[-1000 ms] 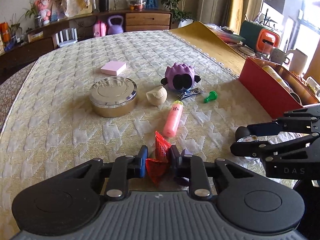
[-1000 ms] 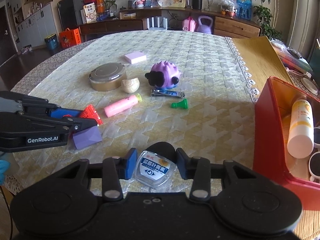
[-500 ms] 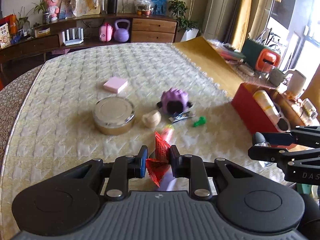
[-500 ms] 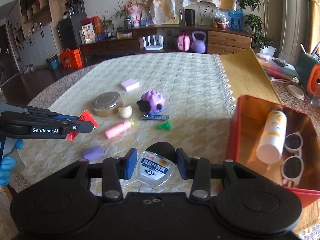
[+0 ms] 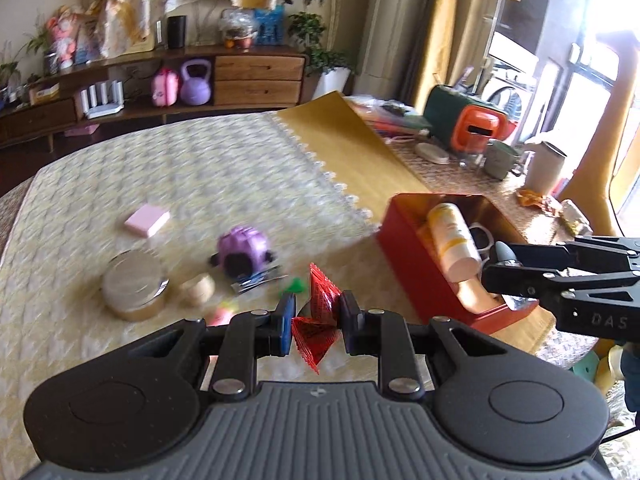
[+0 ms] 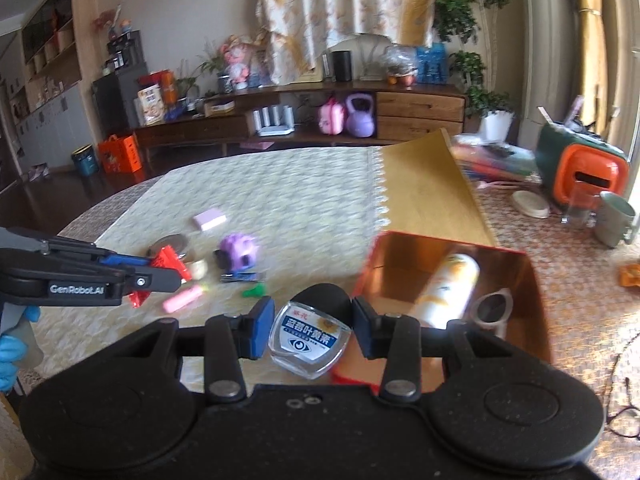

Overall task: Organize rigid objects
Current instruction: 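Carry the red packet with the left tool while the right tool carries the clear box to the tin, then lower the clear box into the tin with the right gripper while the left releases the red packet inside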

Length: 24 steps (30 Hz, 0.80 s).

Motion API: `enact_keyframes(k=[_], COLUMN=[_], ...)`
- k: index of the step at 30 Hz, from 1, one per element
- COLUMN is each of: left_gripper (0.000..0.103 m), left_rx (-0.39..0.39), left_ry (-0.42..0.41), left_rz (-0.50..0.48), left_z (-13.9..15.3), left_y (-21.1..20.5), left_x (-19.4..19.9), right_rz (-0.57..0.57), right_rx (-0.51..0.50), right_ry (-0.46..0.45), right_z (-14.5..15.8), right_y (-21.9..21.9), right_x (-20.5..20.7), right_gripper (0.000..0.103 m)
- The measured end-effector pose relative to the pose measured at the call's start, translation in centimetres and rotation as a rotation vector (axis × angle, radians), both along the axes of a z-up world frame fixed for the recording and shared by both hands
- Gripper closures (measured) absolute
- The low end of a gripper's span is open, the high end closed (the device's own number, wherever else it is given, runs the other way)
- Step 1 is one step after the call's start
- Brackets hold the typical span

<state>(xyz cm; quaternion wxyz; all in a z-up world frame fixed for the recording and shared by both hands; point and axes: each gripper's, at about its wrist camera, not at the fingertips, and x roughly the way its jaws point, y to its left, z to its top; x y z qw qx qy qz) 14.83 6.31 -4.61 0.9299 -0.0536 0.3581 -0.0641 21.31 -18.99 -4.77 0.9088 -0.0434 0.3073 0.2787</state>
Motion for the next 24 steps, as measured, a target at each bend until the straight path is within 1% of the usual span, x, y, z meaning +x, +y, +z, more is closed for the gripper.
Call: enact_keyframes(k=[9, 18, 24], left_gripper=[0.08, 0.08, 0.08], left_rx=[0.0, 0.048, 0.095], left_ry=[0.009, 0.02, 0.037], left_rz=[-0.06, -0.116, -0.115], left_z=[0.5, 0.2, -0.8], left_y=[-5.3, -11.0, -14.1], left_x=[3.3, 7.5, 10.6], right_rz=[-0.063, -0.078, -0.078], right_rx=[-0.025, -0.043, -0.064], right_ry=[-0.008, 0.008, 0.025], right_z=[-0.5, -2.1, -3.2], right_y=[-4.5, -7.2, -8.2], right_x=[1.9, 3.5, 4.7], right_gripper=[0.062, 0.062, 0.062])
